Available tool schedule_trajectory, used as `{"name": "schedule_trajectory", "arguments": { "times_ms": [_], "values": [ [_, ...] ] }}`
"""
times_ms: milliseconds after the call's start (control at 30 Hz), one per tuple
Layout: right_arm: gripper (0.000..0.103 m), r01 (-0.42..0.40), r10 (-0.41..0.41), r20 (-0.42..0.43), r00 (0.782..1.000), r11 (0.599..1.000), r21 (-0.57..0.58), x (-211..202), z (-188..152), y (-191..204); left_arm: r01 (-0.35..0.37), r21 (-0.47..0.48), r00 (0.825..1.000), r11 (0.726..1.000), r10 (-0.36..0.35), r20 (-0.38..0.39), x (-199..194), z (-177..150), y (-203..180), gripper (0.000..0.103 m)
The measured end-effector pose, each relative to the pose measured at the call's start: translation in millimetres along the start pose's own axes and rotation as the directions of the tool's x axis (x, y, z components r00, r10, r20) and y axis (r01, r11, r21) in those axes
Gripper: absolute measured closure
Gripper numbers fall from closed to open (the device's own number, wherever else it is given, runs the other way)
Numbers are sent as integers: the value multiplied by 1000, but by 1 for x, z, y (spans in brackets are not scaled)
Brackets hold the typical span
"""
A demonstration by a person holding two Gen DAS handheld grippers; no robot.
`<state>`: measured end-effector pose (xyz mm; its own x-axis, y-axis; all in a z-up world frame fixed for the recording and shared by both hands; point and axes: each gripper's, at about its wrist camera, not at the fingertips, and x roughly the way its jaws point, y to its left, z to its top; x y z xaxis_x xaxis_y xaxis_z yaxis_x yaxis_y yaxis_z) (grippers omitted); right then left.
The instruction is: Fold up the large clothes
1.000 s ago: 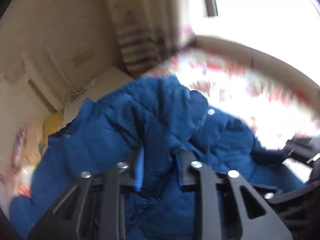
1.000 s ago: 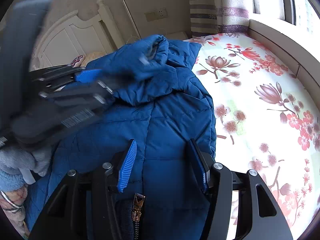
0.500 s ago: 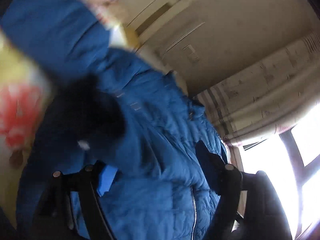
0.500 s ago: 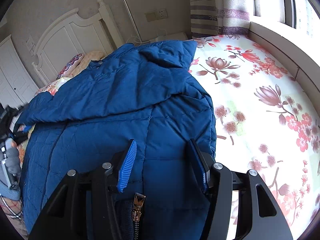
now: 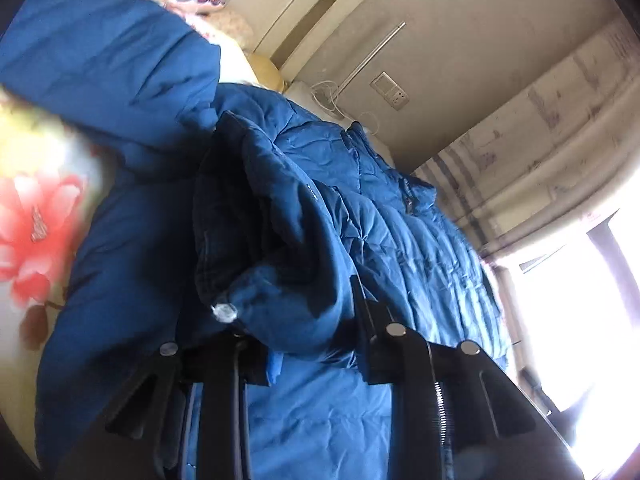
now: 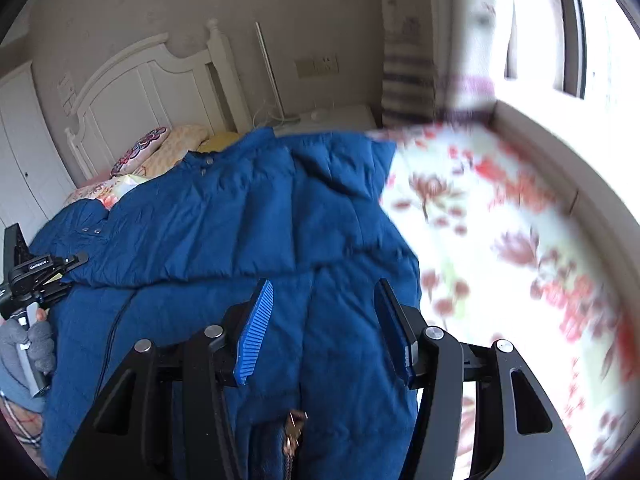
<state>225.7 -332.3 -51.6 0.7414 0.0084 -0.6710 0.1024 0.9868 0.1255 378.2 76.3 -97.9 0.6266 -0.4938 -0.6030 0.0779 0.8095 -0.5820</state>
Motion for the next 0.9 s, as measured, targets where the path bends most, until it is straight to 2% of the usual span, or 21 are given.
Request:
{"name": "schedule_trajectory", "arguments": {
  "times_ms": [67,167,233,267,333,367,433,500,533,567,633,667,733,767,800,833,900],
  "values": [
    [50,10,-10,1,1000,998,-68,15,17,19,1,-7,1000,1000,-1,1,-2,0,-3,76],
    [50,27,-30,-24,999,994,-109,47,30,32,13,-38,1000,999,-13,-11,3,-1,1,75],
    [50,124,-144,-159,977,984,-126,87,29,29,16,-39,1000,999,-16,-13,-4,-3,10,72],
    [51,117,-132,-177,975,989,-91,92,29,24,13,-33,1000,999,-13,-7,-2,-2,7,68],
    [51,123,-135,-203,970,990,-68,88,35,22,-43,-14,998,999,44,45,-11,-2,3,47],
    [52,124,-133,-213,968,991,-55,84,39,22,-78,-12,992,997,79,100,-19,-2,1,43],
    [52,81,-89,-174,981,995,-55,75,51,24,-129,-18,962,991,130,241,-45,-2,-4,24],
    [52,88,-98,-93,991,991,-105,73,70,32,-136,-14,920,991,132,370,-67,-3,-9,20],
    [52,102,-110,-57,992,987,-125,75,81,35,-128,-3,914,992,119,389,-72,-4,-11,20],
    [52,104,-108,-22,994,986,-134,81,97,38,-119,16,915,993,104,390,-72,-4,-13,20],
    [52,78,-80,-12,997,990,-121,102,119,40,-111,51,939,993,88,332,-58,-3,-18,19],
    [52,66,-70,-33,997,992,-108,121,130,38,-113,76,956,991,88,280,-46,-3,-21,19],
    [52,93,-104,-104,989,991,-98,153,136,36,-149,114,973,982,125,196,-25,-3,-26,17],
    [51,115,-131,-183,974,989,-95,177,135,29,-169,119,975,978,148,167,-16,-2,-26,16],
    [48,94,-107,-218,970,993,-67,190,133,21,-175,114,978,978,160,136,-11,-2,-24,16],
    [47,73,-78,-213,974,997,-31,194,132,15,-168,94,981,981,158,110,-6,0,-19,14],
    [48,75,-75,-213,974,997,-7,186,135,11,-155,55,985,986,150,91,-5,1,-8,14]
  ]
}}
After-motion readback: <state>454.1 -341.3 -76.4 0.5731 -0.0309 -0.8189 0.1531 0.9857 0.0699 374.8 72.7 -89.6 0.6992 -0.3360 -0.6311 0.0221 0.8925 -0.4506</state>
